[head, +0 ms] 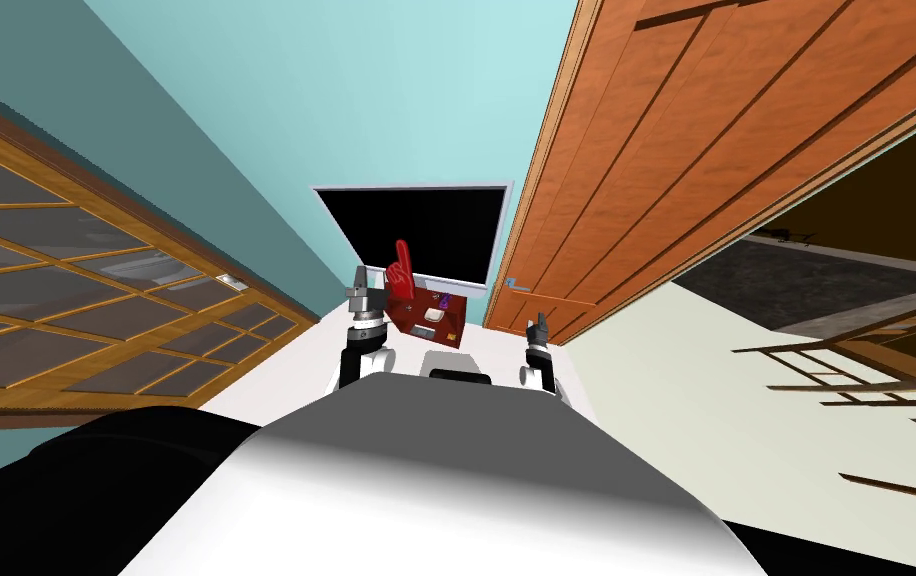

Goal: Pull the door open

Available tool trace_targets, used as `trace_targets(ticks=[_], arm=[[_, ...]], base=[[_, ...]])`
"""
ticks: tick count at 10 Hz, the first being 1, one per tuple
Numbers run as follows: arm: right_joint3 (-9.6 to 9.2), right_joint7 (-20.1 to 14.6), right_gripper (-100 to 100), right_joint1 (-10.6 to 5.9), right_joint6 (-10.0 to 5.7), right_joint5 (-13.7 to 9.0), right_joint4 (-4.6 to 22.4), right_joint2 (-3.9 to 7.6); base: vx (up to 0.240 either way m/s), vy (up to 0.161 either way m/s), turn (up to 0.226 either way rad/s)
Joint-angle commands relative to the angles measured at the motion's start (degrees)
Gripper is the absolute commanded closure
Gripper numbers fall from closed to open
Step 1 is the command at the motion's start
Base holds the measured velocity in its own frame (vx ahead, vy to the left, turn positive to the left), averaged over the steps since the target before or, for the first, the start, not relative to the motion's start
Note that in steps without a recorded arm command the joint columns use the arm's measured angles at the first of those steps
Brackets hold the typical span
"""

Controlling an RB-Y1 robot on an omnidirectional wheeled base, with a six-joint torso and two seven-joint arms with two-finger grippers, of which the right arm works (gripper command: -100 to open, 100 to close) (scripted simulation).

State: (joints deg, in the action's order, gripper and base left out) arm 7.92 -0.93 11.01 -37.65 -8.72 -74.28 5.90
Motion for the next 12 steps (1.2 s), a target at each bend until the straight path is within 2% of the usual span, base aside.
trace_targets(ticks=[1, 5, 6, 12], arm=[[0.23, 0.2, -100, -0.86, -0.59, 0.0, 2.3, 0.02], [0.97, 0.5, -100, -3.24, -1.91, -0.2, 8.9, 0.19], [0.97, 0.5, -100, -3.24, -1.91, -0.2, 8.9, 0.19], [1.92, 1.0, -100, -6.33, -3.61, -0.5, 17.4, 0.33]], base=[[0.048, -0.023, 0.049], [0.087, -0.04, 0.085], [0.066, -0.034, 0.031], [0.076, -0.036, 0.069]])
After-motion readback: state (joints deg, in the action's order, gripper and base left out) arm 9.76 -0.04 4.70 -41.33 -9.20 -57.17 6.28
